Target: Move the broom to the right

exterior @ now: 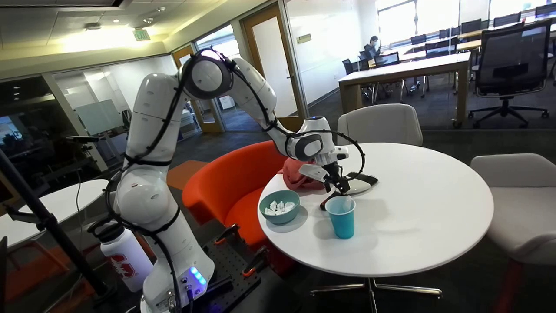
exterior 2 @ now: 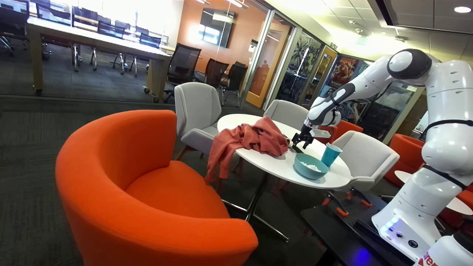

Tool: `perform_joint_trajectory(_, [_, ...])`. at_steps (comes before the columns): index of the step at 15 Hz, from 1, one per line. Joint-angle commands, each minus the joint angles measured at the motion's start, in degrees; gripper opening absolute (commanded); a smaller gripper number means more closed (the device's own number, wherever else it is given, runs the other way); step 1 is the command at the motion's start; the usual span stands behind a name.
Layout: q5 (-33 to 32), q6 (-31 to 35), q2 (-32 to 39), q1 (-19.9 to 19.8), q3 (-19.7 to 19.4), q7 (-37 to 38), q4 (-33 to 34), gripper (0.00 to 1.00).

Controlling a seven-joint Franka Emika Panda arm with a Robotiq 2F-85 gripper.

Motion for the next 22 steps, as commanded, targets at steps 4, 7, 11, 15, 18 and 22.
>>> perform_joint_trajectory(4, [1.0,0.6,2.2,-1.5,1.3,-3.2,2.3,0.42])
perform_joint_trajectory(7, [1.2,0.4,2.6,-2.0,1.9,-3.6,2.7,0.18])
perform_joint_trajectory(11, [0.8,0.1,0.7,-1.0,0.9,-2.4,1.8,0.14])
perform_joint_trajectory(15, [5.2,-0.7,-2.8,-2.3,1.4,-0.1,1.8,0.14])
perform_joint_trajectory(18, [8.4,-1.3,-4.3,-3.3,0.7,1.1,3.6,0.14])
perform_joint_trajectory(22, [10.4,-1.2,-4.2,-3.8,-1.8,4.9,6.4,0.14])
